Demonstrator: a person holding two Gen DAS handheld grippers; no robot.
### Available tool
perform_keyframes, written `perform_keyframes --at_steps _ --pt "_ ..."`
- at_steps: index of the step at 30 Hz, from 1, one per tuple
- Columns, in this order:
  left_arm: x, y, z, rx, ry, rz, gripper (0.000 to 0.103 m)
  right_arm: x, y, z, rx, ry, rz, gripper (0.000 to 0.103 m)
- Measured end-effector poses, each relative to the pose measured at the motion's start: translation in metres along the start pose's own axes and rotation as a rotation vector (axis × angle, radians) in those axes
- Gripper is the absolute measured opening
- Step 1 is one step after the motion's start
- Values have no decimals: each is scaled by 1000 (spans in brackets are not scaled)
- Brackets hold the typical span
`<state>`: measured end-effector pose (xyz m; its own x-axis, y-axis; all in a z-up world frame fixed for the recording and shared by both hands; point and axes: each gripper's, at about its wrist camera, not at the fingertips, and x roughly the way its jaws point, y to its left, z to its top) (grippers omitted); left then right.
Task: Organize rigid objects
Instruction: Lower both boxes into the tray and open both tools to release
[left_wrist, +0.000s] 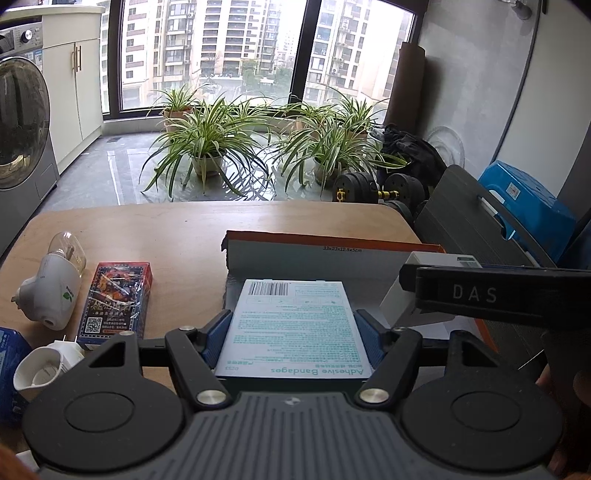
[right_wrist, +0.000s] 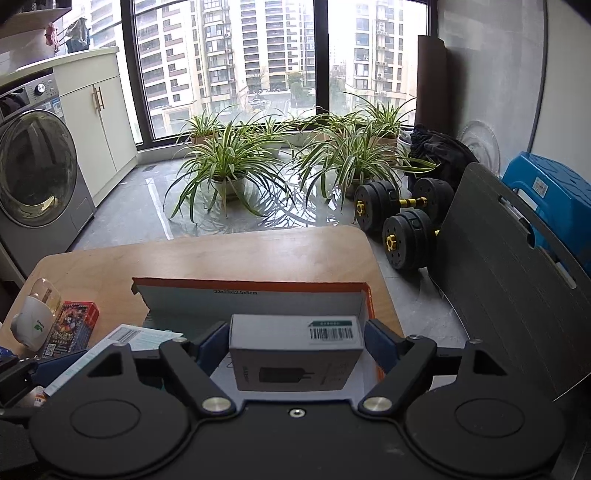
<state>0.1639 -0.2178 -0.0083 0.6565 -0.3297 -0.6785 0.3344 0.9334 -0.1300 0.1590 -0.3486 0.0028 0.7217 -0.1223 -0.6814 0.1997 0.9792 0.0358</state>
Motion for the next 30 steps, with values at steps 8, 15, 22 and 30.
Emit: perform_keyframes --at_steps 8,15,22,30 --pt "7 -7 9 -11 -11 -38 84 -36 -17 0 56 -107 6 99" --pt "-20 -14 8 22 3 21 99 -76 -15 -12 18 -155 -43 100" --pt "-58 -3 -4 38 20 115 103 -102 -8 -32 32 -127 -17 102" --pt "-94 16 -21 -6 6 145 103 -121 11 -55 15 -90 18 102"
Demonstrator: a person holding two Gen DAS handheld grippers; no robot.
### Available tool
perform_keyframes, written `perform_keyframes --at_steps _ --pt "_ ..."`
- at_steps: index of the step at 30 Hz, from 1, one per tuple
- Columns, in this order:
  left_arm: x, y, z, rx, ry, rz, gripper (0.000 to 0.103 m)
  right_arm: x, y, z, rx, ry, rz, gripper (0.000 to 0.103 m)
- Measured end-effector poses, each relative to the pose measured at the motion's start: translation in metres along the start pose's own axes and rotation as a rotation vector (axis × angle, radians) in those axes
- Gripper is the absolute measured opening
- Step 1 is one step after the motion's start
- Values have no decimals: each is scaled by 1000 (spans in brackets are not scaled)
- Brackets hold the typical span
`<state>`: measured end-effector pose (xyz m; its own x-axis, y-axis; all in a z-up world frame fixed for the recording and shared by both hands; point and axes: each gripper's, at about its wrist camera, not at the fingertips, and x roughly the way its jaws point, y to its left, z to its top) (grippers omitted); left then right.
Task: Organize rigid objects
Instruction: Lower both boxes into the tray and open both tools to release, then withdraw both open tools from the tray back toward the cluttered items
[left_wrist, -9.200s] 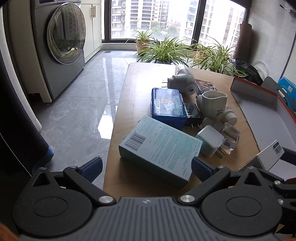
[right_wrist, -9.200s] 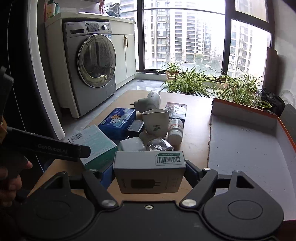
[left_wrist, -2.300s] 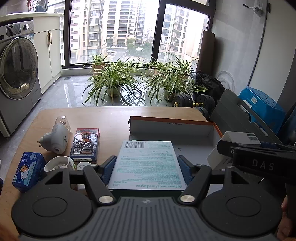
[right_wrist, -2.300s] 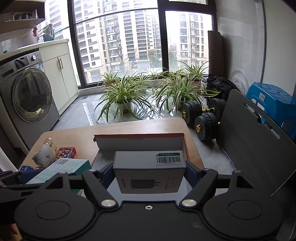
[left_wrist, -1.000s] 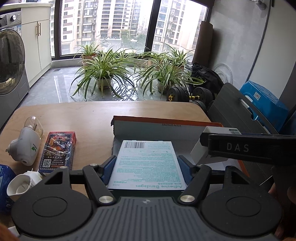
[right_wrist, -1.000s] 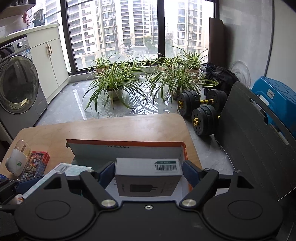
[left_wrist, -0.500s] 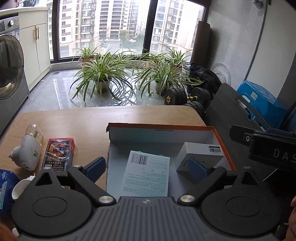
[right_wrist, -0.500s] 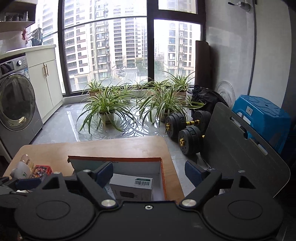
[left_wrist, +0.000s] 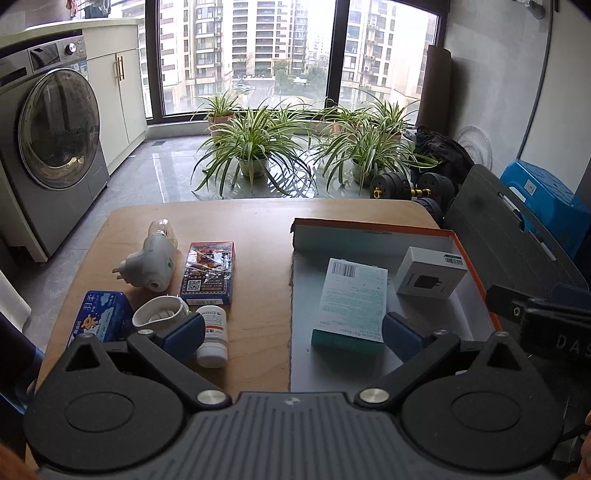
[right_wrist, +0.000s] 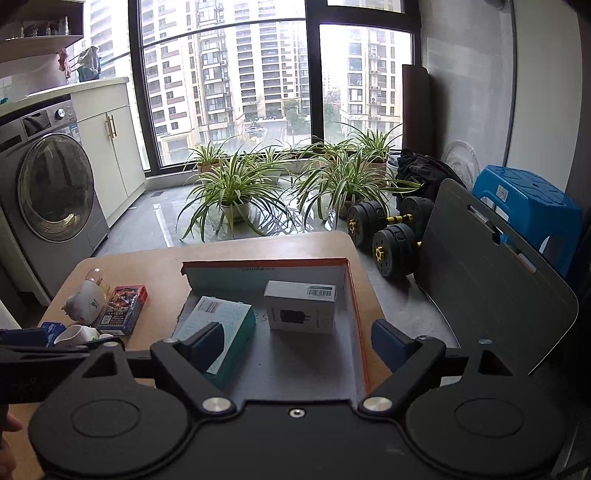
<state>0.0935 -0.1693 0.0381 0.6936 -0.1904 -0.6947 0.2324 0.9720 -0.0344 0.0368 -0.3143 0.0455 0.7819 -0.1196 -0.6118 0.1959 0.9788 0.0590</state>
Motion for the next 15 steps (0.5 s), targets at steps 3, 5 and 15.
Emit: perform_keyframes --at_steps 3,5,15 --pt "-10 8 -6 -10 -4 15 103 -6 10 -8 -11 11 20 102" --pt "-15 15 -10 -19 -8 24 103 -11 17 -13 -21 13 31 102" --pt "-39 50 -29 -68 -19 78 103 -21 55 -22 -69 24 93 102"
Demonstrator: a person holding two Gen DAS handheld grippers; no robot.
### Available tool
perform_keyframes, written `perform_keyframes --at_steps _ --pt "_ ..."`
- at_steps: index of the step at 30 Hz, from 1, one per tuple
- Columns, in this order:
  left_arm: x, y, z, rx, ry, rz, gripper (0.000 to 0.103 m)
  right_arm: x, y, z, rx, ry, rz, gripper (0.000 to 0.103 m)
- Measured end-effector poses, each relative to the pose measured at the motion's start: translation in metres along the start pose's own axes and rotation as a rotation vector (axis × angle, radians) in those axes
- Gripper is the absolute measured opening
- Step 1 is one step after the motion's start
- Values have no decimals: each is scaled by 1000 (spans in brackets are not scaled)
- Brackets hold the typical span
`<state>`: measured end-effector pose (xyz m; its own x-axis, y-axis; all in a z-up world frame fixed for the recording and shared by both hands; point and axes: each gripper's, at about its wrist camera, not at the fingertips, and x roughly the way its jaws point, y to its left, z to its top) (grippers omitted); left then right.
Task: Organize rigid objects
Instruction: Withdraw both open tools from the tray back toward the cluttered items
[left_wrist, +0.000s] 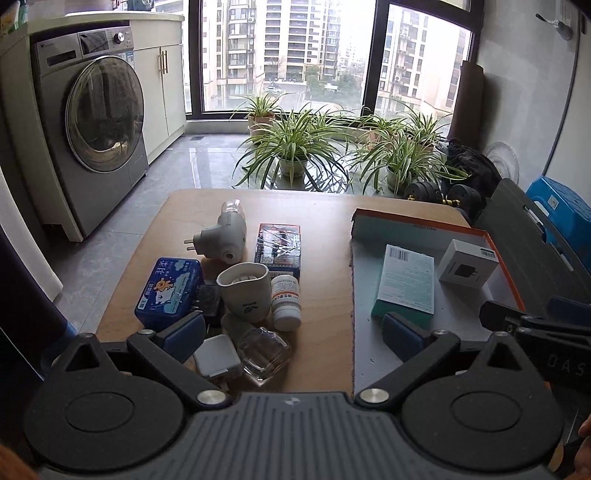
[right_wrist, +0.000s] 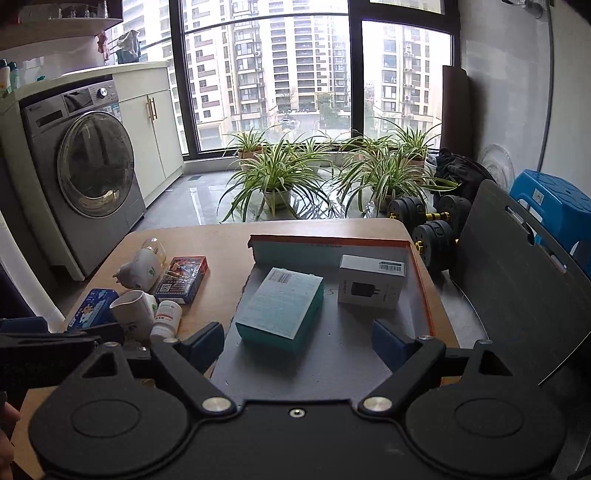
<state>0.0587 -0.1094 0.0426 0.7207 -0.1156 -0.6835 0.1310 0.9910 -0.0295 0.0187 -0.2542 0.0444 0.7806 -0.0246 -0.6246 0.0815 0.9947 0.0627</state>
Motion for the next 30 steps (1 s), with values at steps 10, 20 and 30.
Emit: perform_keyframes --at_steps 10,20,30 --pt "-13 34 -10 -38 -11 39 103 0 37 -5 -58 12 49 102" --pt "-20 57 -16 -58 -20 73 103 2 61 -10 -98 26 78 102" --pt "-23 68 -19 -65 -22 85 103 6 72 -12 -113 39 87 102"
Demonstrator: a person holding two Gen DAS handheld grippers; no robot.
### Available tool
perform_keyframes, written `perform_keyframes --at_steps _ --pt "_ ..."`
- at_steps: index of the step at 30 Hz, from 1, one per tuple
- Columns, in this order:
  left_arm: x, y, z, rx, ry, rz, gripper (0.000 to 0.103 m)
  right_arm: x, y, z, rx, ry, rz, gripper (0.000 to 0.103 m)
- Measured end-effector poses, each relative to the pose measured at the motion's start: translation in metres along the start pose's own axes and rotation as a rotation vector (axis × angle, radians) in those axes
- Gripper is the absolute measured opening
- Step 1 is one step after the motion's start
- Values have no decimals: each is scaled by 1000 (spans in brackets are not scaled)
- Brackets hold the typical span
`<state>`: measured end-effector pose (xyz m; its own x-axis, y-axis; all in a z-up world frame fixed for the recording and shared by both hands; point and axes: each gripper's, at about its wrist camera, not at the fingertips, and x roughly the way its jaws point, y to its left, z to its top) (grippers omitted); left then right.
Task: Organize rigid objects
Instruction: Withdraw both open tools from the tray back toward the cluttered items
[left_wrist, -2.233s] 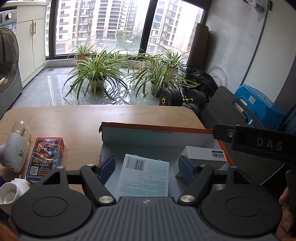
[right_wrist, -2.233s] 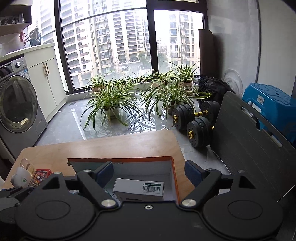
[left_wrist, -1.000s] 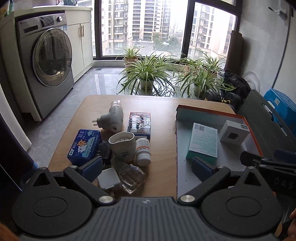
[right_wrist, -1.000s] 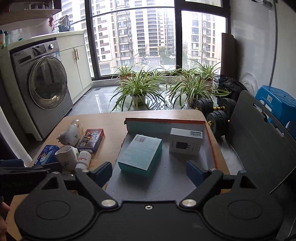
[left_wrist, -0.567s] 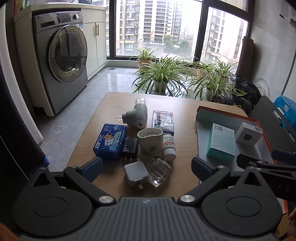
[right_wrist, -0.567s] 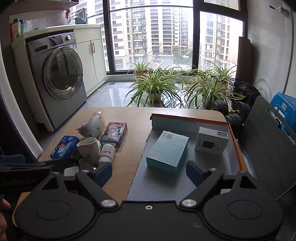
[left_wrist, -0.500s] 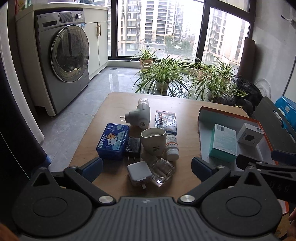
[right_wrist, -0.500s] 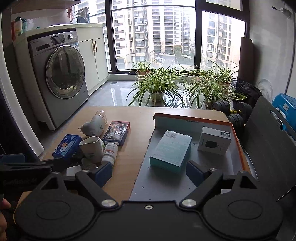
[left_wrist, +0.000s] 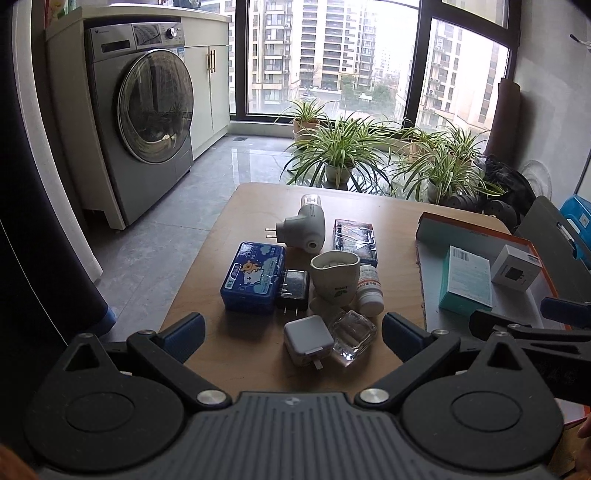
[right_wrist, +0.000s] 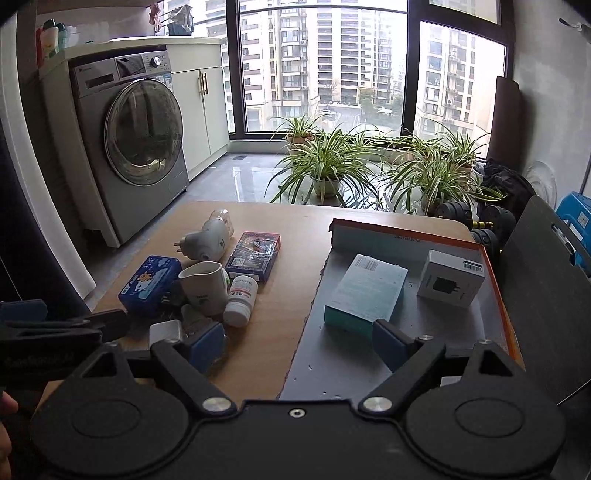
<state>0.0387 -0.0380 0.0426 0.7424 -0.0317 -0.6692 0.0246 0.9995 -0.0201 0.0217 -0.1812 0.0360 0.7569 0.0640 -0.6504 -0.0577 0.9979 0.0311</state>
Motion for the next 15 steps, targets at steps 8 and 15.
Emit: perform_keyframes --at_steps 8,15 --pt "1 6 -2 -2 2 11 103 4 6 -1 -9 8 5 102" --pt "3 8 -3 -3 4 15 103 7 9 -2 -13 16 6 102"
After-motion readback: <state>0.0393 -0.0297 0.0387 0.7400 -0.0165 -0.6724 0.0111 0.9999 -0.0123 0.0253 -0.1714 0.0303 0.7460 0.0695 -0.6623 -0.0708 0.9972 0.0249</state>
